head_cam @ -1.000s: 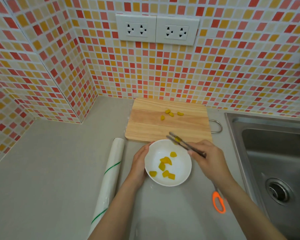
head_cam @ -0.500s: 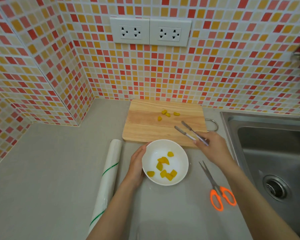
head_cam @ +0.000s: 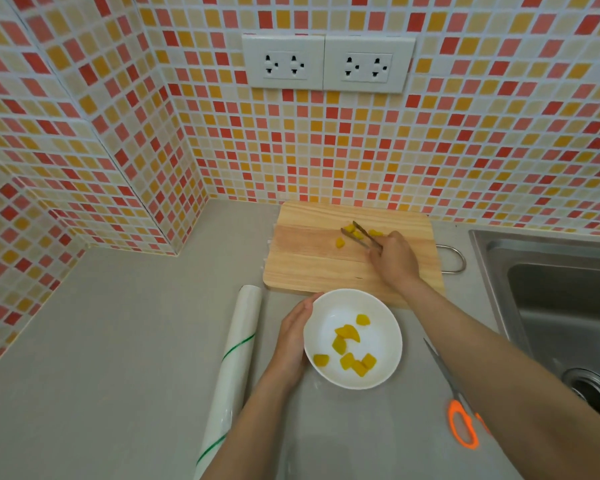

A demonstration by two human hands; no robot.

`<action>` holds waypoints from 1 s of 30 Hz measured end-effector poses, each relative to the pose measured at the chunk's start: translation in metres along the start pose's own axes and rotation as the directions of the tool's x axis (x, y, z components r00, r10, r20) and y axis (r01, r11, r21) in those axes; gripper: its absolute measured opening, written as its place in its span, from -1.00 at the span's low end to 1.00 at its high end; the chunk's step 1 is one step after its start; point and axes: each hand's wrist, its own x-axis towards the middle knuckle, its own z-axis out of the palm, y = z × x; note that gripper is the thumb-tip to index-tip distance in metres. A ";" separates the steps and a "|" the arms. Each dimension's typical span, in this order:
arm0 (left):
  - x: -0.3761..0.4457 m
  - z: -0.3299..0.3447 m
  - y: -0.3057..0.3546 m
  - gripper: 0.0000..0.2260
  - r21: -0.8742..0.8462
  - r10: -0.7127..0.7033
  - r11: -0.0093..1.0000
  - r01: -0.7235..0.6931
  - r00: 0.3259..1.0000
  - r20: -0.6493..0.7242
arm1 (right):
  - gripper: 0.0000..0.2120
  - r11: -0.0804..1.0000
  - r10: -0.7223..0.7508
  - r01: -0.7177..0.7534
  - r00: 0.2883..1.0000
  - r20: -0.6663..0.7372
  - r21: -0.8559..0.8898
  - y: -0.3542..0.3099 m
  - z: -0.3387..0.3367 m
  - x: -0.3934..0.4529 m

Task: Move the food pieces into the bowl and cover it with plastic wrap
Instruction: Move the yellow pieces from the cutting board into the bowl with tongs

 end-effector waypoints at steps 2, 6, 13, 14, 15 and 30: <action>0.000 0.000 0.000 -0.76 0.006 0.001 1.000 -0.001 1.000 0.006 | -0.70 1.000 -0.023 0.023 0.999 -0.022 0.009 0.000 0.003 0.001; 0.001 -0.002 0.000 -0.76 -0.001 0.003 1.000 -0.003 1.000 0.005 | -0.73 0.996 -0.053 0.057 0.997 -0.061 0.062 0.005 0.007 -0.009; 0.003 -0.003 -0.004 -0.76 0.002 0.009 1.000 -0.009 1.000 0.011 | -0.76 0.918 -0.134 0.198 0.970 -0.204 0.343 0.013 -0.014 -0.082; 0.004 -0.003 -0.004 -0.76 0.002 0.010 1.000 -0.010 1.000 0.008 | -0.75 0.897 -0.153 0.230 0.963 -0.222 0.377 0.015 -0.021 -0.097; 0.004 -0.003 -0.004 -0.76 -0.001 0.010 1.000 -0.010 1.000 0.001 | -0.75 0.881 -0.184 0.263 0.956 -0.229 0.394 0.016 -0.029 -0.111; 0.001 -0.002 -0.004 -0.76 0.002 0.009 1.000 -0.009 1.000 -0.005 | -0.66 0.959 -0.226 0.236 0.971 -0.082 0.156 0.046 -0.078 -0.138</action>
